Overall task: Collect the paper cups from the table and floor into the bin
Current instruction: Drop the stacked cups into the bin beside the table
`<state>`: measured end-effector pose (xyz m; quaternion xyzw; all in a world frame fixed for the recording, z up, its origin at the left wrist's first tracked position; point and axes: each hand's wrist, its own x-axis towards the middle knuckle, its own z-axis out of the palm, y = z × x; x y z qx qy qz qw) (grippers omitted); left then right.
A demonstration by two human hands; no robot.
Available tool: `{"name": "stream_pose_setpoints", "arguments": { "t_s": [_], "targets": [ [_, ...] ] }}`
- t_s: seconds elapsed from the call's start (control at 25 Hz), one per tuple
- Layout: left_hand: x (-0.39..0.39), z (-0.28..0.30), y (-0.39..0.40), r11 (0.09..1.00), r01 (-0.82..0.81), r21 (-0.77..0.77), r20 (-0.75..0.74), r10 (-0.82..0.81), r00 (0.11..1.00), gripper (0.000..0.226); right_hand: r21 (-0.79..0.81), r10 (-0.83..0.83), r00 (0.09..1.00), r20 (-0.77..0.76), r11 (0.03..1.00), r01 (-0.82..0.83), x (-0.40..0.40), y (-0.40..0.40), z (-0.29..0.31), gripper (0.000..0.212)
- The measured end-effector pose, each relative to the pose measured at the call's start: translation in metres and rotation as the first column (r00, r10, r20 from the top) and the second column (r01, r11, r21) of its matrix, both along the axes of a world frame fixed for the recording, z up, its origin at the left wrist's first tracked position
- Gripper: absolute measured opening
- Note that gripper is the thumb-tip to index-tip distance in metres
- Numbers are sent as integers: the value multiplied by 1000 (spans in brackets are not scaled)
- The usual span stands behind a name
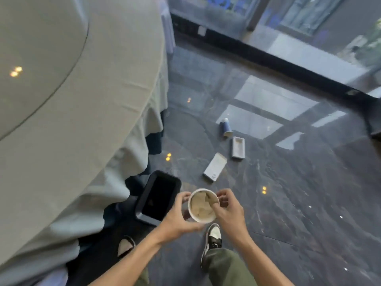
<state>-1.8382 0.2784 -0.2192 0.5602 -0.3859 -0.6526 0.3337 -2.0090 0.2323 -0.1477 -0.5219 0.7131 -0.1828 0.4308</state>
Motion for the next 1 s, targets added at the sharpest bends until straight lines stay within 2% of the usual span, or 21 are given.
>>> {"name": "stream_pose_setpoints", "arguments": {
  "t_s": [0.04,0.16,0.24,0.44,0.56,0.72,0.84,1.0],
  "targets": [
    [5,-26,-2,992,-117,39,11,117,993,79,15,30,999,13,999,-30,8,-11,-30,24],
    [17,-95,-12,920,-371,123,83,363,928,37,79,33,996,84,996,-40,28,-31,-110,20],
    [29,-145,-11,874,-462,151,139,444,885,35,147,35,990,136,988,-55,43,-35,-171,18],
    [54,-220,5,826,-530,191,302,464,833,32,226,105,981,163,964,-141,72,-30,-278,10],
    [61,-248,5,826,-531,190,468,400,788,26,275,195,977,87,938,-212,86,-25,-322,11],
    [67,-275,5,870,-424,251,640,180,747,23,371,343,939,-36,877,-306,101,-20,-365,21],
    [73,-287,2,897,-327,296,725,12,688,22,403,419,903,-89,844,-352,115,-18,-386,28],
    [76,-289,-2,907,-212,365,757,-157,634,24,501,543,827,-146,761,-411,125,-17,-398,29]
  ]
}}
